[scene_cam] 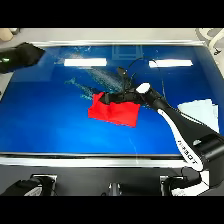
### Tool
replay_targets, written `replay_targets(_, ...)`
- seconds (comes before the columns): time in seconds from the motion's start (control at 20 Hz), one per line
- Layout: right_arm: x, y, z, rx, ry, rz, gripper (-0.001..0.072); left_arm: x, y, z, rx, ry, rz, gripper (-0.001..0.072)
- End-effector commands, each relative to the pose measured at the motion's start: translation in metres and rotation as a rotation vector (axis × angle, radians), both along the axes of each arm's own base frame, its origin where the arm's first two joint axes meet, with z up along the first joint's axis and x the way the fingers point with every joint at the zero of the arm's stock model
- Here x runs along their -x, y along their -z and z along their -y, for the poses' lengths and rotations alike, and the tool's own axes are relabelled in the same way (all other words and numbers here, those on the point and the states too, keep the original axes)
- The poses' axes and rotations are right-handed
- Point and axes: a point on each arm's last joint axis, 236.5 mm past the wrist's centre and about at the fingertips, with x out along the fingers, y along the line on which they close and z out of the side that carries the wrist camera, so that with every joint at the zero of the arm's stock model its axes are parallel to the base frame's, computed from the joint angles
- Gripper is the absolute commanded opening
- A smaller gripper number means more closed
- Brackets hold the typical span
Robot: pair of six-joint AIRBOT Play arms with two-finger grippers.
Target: Fold the shirts.
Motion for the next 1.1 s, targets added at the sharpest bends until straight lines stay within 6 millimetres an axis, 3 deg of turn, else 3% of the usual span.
replay_targets(0.0,0.001,0.006,0.000,-0.028,-0.005,-0.039,0.0587,0.026,-0.022,-0.014,-0.023,-0.021,0.041,0.0024)
replay_targets(0.1,0.006,0.003,0.039,0.074,-0.067,-0.007,0.0587,0.027,-0.017,-0.018,-0.051,-0.027,0.024,0.0025)
replay_targets(0.2,0.008,0.012,0.109,0.276,-0.075,-0.017,0.0588,0.026,-0.013,-0.021,-0.070,-0.036,0.018,0.0025)
replay_targets(0.25,0.013,0.022,0.155,0.411,-0.076,-0.048,0.0613,0.026,-0.013,-0.022,-0.074,-0.038,0.019,0.0025)
replay_targets(0.35,0.036,0.049,0.235,0.621,-0.056,-0.208,0.0611,0.026,-0.013,-0.022,-0.074,-0.038,0.019,0.0025)
replay_targets(0.4,0.048,0.061,0.249,0.634,-0.046,-0.277,0.0611,0.026,-0.013,-0.022,-0.074,-0.038,0.019,0.0025)
replay_targets(0.45,0.058,0.071,0.249,0.602,-0.038,-0.325,0.0622,0.026,-0.013,-0.022,-0.074,-0.038,0.018,0.0025)
replay_targets(0.55,0.062,0.088,0.231,0.510,-0.006,-0.367,0.0633,0.026,-0.013,-0.022,-0.074,-0.038,0.019,0.0025)
replay_targets(0.7,0.050,0.100,0.195,0.321,0.069,-0.422,0.0634,0.027,-0.014,-0.021,-0.073,-0.036,0.020,0.0026)
replay_targets(0.85,0.032,0.101,0.177,0.206,0.136,-0.436,0.0626,0.027,-0.014,-0.021,-0.073,-0.036,0.020,0.0026)
replay_targets(1.05,0.028,0.101,0.162,0.158,0.149,-0.447,0.0502,0.025,-0.017,-0.021,-0.066,-0.038,0.033,0.0026)
